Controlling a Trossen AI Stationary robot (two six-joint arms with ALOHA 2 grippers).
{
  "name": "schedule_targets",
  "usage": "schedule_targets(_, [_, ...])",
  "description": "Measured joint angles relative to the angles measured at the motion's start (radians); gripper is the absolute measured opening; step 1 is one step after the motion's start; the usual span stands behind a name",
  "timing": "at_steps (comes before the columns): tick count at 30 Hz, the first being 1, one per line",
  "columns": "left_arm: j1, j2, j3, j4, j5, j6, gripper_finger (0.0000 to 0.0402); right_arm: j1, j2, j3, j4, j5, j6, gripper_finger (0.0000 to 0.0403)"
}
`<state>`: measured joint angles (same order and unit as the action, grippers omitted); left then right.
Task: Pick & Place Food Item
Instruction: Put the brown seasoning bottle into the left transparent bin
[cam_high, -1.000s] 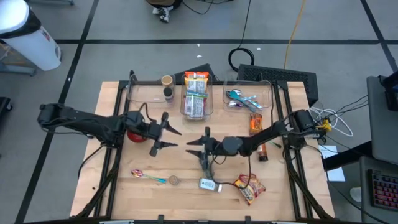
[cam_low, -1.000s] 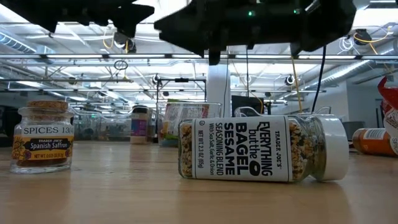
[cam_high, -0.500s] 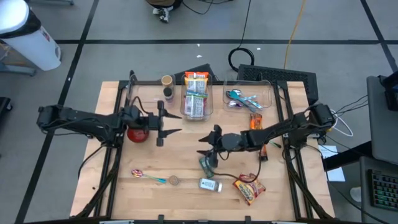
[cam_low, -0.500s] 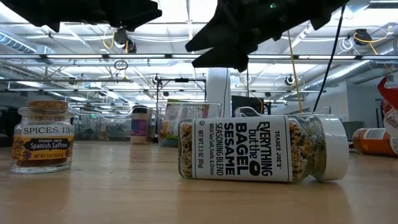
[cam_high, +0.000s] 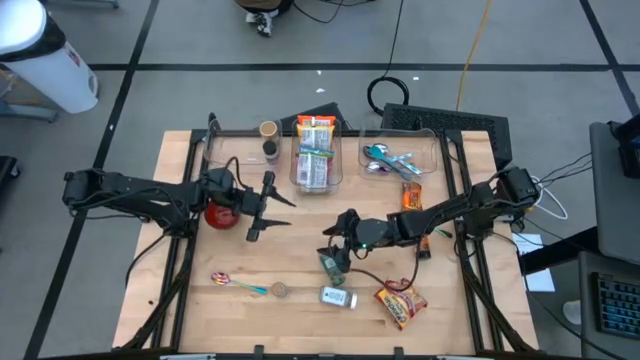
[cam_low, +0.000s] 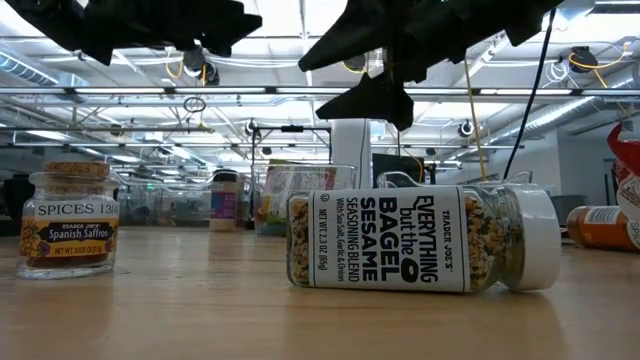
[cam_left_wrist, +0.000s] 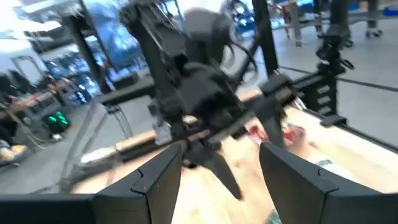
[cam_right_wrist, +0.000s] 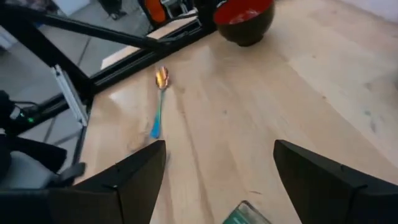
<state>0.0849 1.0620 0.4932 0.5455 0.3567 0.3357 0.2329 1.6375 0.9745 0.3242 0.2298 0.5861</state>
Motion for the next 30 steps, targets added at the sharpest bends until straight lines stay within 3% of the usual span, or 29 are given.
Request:
schedule_targets(4, [-0.002, -0.002, 0.000, 0.002, 0.013, 0.002, 0.0225, -0.003, 0.001, -0.001, -0.044, 0.016, -0.012, 0.0288])
schedule_targets(10, [-0.001, -0.001, 0.000, -0.015, 0.013, 0.002, 0.0225, -0.036, 0.001, 0.000, -0.043, 0.140, -0.120, 0.0286])
schedule_targets(16, [-0.001, -0.001, 0.000, -0.089, 0.009, -0.016, 0.0225, -0.058, 0.001, 0.000, -0.026, 0.134, -0.053, 0.0288])
schedule_targets(24, [-0.001, -0.001, 0.000, -0.104, -0.090, -0.093, 0.0225, -0.103, 0.001, 0.000, 0.019, 0.128, -0.195, 0.0284])
schedule_targets(30, [-0.016, -0.001, 0.000, -0.167, -0.093, -0.200, 0.0225, -0.088, 0.001, 0.000, 0.002, 0.023, -0.312, 0.0284])
